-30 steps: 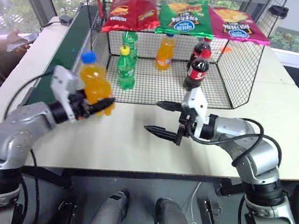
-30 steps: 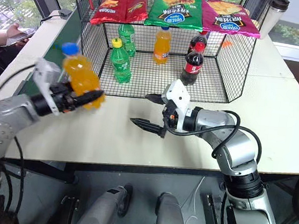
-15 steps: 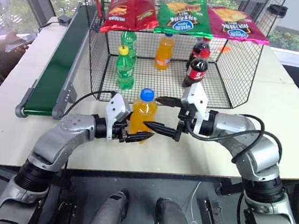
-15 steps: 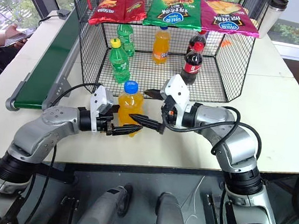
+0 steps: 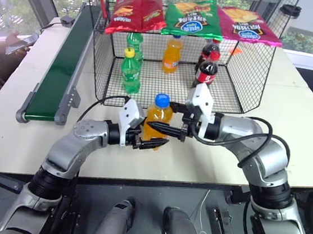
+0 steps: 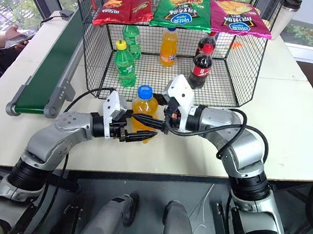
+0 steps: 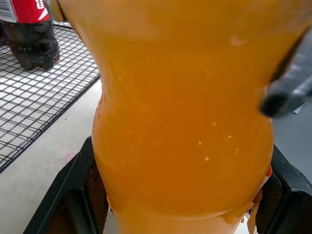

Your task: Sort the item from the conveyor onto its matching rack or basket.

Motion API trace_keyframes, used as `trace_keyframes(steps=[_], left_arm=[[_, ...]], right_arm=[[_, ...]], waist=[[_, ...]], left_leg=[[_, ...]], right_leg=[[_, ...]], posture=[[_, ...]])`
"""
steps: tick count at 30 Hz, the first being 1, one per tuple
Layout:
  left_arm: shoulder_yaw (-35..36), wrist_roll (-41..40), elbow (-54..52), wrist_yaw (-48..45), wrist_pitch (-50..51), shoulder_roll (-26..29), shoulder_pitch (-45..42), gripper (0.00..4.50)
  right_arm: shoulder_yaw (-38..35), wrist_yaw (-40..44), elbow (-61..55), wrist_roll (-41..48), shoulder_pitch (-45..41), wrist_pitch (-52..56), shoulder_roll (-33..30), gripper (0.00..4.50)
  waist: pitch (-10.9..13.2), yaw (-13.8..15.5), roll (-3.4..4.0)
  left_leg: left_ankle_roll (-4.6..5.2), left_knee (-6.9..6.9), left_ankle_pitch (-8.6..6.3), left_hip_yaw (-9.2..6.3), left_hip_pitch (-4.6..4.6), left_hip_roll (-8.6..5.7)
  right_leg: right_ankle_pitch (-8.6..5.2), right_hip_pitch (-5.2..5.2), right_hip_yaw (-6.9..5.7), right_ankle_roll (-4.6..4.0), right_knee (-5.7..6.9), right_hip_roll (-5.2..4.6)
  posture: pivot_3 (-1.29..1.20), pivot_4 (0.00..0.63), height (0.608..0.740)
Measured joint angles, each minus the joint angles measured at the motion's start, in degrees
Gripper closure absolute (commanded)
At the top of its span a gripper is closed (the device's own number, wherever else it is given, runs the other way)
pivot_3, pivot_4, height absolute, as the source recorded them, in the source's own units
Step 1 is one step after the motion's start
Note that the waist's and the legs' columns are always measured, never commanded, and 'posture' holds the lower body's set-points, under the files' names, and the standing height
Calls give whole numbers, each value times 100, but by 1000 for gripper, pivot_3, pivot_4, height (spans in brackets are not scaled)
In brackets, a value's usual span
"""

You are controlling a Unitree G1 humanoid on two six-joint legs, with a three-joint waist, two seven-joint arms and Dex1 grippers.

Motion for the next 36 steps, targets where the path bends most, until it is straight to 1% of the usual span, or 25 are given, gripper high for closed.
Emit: trace_keyframes(steps=[5,7,8,9,15,18,21,25,27,31,36], left_arm=[[1,11,4,55,28,-44,-20,1547],[5,21,18,59,24,-58,-36,521],[28,24,48,99,14,-103,-49,119],[65,23,70,140,6,-156,-85,48],[115,16,62,211,13,-130,-206,48],[151,-20,-19,225,152,36,-169,48],[413,-126,-149,221,350,315,-15,48],[903,-207,-314,283,535,698,360,48],[1145,-220,-341,395,575,770,474,48],[1602,-102,-272,884,496,712,515,48],[1692,331,-118,1839,226,120,532,48]], right_arm=[[-11,3,2,-9,-13,0,-19,1942],[-11,-1,2,-18,-25,0,-26,1942],[-4,-19,3,-24,-29,1,-26,1942],[5,-34,9,-31,-28,7,-24,1942],[29,-130,14,-70,-27,8,-22,1942],[28,-218,48,-122,-32,-7,21,1942],[22,-425,328,-257,-90,-56,157,1942],[-15,-934,957,-647,-399,-302,447,1942],[-86,-1194,1239,-833,-546,-493,578,1942],[-167,-1675,1864,-1157,-852,-851,853,1942],[-290,-2251,3042,-1626,-1331,-1528,1208,1942]], waist=[[0,0,0],[0,0,0],[0,1,0],[0,1,0],[0,0,0],[0,-17,0],[0,-31,0],[1,-25,2],[1,-16,2],[1,4,2],[0,-7,1]], left_leg=[[1,2,1,0,0,0],[1,2,1,0,0,0],[1,2,1,0,1,0],[1,3,1,0,0,0],[7,4,4,0,1,-1],[7,4,5,0,3,0],[6,4,4,0,6,1],[-1,6,1,0,7,1],[-1,6,2,0,7,0],[-3,6,3,1,7,-5],[-7,7,7,2,9,-5]], right_leg=[[0,1,0,0,1,1],[0,1,0,0,2,1],[0,1,0,1,2,1],[1,1,-1,1,2,1],[1,2,-1,2,3,2],[1,2,0,2,6,3],[0,0,0,0,16,4],[0,-5,1,-1,27,5],[0,-6,2,-1,28,5],[1,-6,2,1,29,12],[12,-7,4,19,38,18]], posture=[[0,150,739],[0,150,739],[0,150,739],[0,150,739],[0,150,739],[0,150,739],[0,150,739],[0,150,739],[0,150,739],[0,150,739],[0,150,739]])
